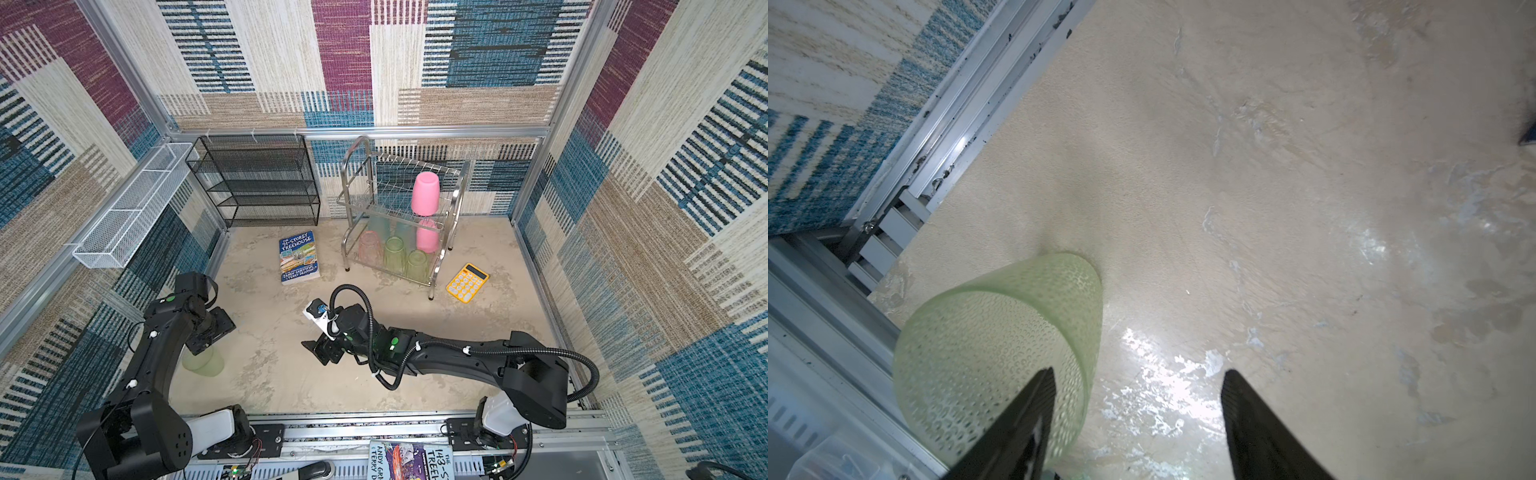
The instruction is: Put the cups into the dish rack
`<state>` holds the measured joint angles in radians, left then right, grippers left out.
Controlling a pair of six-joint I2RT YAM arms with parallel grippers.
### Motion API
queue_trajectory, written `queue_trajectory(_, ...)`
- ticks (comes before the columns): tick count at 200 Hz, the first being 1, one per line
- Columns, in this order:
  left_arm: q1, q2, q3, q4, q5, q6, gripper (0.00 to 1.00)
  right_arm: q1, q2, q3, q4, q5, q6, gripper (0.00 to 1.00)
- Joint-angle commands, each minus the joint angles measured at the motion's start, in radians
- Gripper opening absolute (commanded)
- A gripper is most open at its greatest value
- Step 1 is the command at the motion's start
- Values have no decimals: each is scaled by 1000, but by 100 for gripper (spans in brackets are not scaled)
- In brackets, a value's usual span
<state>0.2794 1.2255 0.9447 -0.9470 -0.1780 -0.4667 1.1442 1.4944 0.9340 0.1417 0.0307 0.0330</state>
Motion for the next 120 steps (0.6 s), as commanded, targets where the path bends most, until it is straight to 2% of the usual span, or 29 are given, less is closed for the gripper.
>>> queue_trajectory(1, 3, 8, -3, -3, -22, 2, 65, 0, -3, -9, 41, 24, 4, 82)
queue_trajectory(54, 3, 30, -14, -9, -85, -15, 56, 0, -20, -41, 59, 52, -19, 82)
queue_trajectory(73, 6, 50, -17, -3, -78, -11, 54, 0, -21, -59, 82, 63, -21, 82)
queue_trajectory(90, 6, 67, -15, -5, -72, -7, 45, 0, -16, -64, 94, 64, -18, 82)
queue_trajectory(120, 6, 83, -17, -4, -68, -4, 42, 1, -16, -77, 110, 69, -23, 82)
